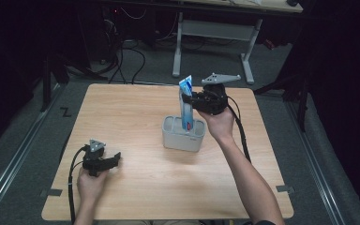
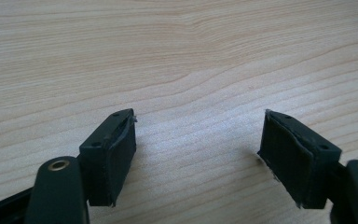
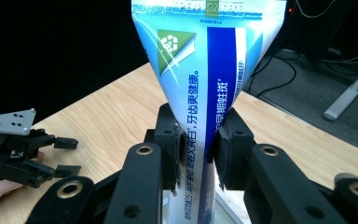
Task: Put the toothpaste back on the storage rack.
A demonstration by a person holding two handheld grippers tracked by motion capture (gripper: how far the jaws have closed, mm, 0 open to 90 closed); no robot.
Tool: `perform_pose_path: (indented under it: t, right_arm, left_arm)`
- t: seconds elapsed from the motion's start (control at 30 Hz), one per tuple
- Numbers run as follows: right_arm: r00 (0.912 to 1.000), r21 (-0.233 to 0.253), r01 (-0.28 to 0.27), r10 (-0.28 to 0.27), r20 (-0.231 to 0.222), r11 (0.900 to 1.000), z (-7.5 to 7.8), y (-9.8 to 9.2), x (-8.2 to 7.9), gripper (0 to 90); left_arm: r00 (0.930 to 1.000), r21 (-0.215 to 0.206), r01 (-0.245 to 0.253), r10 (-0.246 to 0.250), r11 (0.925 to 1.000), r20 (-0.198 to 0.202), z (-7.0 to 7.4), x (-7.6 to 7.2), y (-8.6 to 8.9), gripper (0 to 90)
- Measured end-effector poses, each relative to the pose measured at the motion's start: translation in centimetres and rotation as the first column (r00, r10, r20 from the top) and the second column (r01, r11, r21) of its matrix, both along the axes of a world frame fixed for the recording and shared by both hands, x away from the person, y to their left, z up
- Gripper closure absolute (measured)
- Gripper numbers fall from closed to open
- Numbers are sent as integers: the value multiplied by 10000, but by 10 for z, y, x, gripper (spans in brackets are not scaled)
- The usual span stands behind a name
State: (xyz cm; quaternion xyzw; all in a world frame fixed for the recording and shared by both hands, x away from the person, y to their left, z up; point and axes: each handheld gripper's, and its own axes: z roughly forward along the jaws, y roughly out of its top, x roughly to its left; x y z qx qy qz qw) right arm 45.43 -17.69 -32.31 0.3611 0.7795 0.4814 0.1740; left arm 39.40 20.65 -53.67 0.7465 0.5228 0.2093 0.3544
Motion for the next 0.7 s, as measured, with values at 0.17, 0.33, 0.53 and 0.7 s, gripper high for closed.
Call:
perform_pose_path:
  t: [0.17,0.33,0.53,0.7]
  right_arm:
    - [10000,-297,50,-52,-75,9995,-9,4,2,730]
    - [9997,-572,97,-110,-228,9983,-17,5,3,731]
    - [9993,-787,106,-134,-346,9968,-27,5,3,731]
    - [9985,-749,175,-213,-501,9970,-35,4,5,730]
  left_arm:
    - [10000,1,0,0,10000,2,0,0,0,272]
    - [10000,-3,0,0,10000,3,0,0,0,272]
    - [10000,-6,1,-1,10000,0,0,0,0,272]
    - [10000,-3,1,-1,10000,0,0,0,0,271]
